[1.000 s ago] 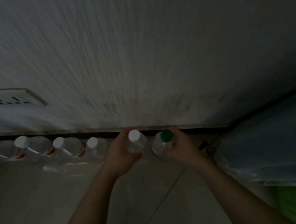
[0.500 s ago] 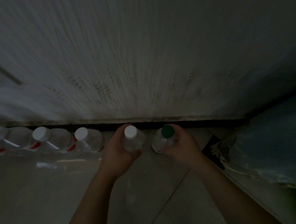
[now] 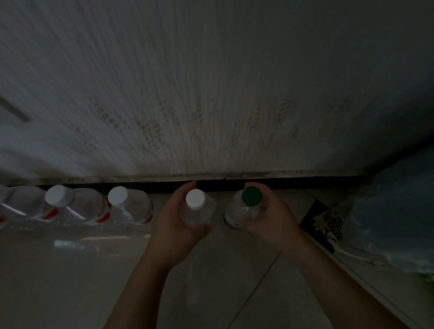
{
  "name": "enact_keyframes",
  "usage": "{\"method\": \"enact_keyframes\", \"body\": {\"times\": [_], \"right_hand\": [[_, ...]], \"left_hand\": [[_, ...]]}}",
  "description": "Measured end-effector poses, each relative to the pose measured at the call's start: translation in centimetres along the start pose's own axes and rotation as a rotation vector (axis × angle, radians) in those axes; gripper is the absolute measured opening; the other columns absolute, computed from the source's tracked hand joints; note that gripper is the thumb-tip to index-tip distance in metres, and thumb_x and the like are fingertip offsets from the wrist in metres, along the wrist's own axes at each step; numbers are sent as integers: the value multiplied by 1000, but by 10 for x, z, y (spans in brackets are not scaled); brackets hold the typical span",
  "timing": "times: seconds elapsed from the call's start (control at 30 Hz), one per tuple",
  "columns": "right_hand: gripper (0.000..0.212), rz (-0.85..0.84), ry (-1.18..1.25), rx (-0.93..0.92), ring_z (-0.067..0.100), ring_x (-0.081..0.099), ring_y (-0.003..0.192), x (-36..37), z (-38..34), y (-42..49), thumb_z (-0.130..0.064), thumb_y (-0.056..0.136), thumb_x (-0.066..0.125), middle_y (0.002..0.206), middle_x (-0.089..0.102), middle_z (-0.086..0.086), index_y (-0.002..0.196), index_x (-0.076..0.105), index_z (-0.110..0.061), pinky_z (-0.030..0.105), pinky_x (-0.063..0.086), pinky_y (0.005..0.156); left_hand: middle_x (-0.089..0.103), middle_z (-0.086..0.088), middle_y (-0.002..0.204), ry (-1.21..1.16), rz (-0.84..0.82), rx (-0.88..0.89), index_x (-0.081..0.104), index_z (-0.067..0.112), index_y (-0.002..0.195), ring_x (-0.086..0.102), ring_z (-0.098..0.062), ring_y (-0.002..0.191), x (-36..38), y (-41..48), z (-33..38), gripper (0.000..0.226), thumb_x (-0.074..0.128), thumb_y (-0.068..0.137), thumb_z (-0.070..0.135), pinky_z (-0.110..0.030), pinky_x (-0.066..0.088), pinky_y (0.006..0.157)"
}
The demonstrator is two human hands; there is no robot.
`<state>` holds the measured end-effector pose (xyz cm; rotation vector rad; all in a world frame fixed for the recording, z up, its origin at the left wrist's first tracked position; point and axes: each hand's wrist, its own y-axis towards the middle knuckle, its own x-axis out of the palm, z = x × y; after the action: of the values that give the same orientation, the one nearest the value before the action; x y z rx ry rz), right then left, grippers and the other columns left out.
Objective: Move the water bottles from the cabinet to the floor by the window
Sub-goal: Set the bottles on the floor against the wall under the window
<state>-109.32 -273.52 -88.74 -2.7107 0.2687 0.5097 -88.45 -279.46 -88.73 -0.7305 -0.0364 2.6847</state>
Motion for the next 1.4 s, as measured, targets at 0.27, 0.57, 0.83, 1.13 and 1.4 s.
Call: {"method": "enact_keyframes", "body": {"times": [0.27, 0.57, 0.83, 1.13, 1.4], "right_hand": [[85, -18, -37, 24, 6, 50, 122, -14, -22, -10, -28, 65, 90, 133, 51, -13, 137, 44, -28, 34, 41, 109], [79, -82, -393, -109, -8, 21, 126, -47, -97, -28, -62, 83, 55, 138, 25, -25, 150, 24, -33, 16, 18, 107], [66, -157, -801, -227, 12, 5, 149, -66, -156, -37, -57, 98, 27, 163, 6, -7, 154, 12, -26, 31, 5, 122], [77, -260, -869, -365, 11, 3, 150, -32, -208, -45, -64, 87, 10, 163, 3, -7, 155, 7, -26, 31, 4, 122], [69, -298, -998, -476, 10, 4, 149, 31, -257, -53, -56, 95, 15, 163, 5, -6, 155, 7, -24, 26, 1, 119]], "left_hand": [[51, 22, 133, 43, 4, 42, 44, 33, 138, 42, 18, 120, -11, -2, 21, 88, 89, 62, 26, 2, 33, 94], [38, 27, 127, 345, -8, 183, 44, 34, 139, 30, 16, 114, -47, 2, 89, 65, 68, 81, 50, 2, 24, 90], [46, 4, 146, 668, -130, 215, 42, 26, 143, 42, -13, 133, -85, -5, 126, 72, 18, 87, 64, -24, 30, 107], [33, 3, 155, 836, -100, 184, 30, 27, 148, 31, -16, 141, -151, -31, 139, 67, 17, 92, 62, -31, 23, 114], [18, 5, 161, 789, -90, 160, 19, 30, 152, 17, -13, 147, -230, -47, 100, 79, 8, 83, 67, -30, 16, 117]]}}
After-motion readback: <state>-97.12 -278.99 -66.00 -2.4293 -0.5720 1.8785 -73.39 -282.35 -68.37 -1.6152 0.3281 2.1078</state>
